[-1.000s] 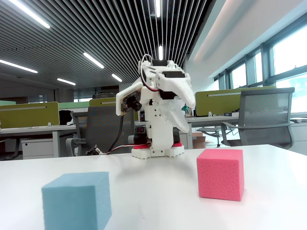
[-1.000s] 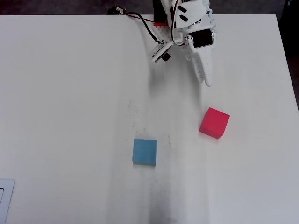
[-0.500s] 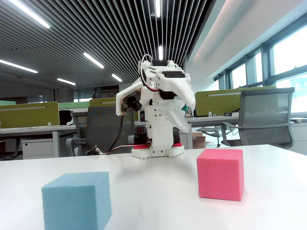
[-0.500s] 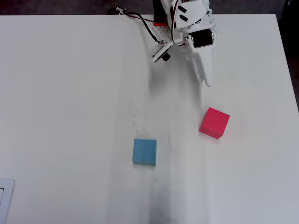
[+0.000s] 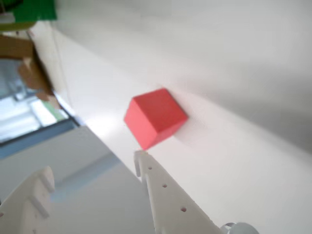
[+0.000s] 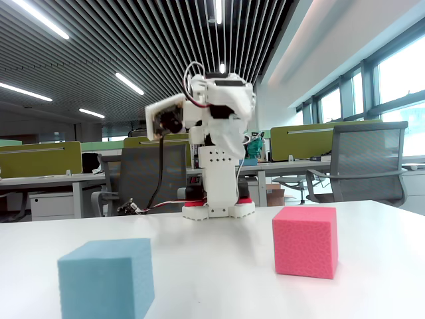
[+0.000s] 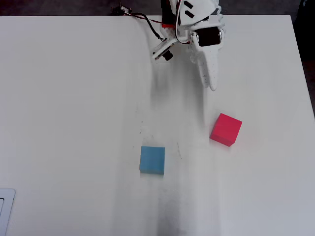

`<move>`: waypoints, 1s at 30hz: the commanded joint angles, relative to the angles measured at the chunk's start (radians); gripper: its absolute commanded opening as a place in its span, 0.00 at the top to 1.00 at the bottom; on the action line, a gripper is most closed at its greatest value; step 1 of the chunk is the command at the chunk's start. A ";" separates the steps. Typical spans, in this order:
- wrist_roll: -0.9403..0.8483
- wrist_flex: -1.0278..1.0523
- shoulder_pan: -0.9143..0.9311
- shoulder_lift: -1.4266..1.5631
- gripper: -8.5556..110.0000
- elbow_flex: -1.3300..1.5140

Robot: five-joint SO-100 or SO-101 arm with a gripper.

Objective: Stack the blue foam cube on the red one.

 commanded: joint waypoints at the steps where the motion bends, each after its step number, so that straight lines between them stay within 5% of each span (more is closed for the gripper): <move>1: -0.044 0.008 0.074 -0.175 0.74 -0.244; 12: -0.179 0.170 0.302 -0.784 0.69 -0.864; 21: -0.212 0.534 0.442 -1.410 0.65 -1.529; 30: -0.207 0.627 0.436 -1.761 0.65 -1.781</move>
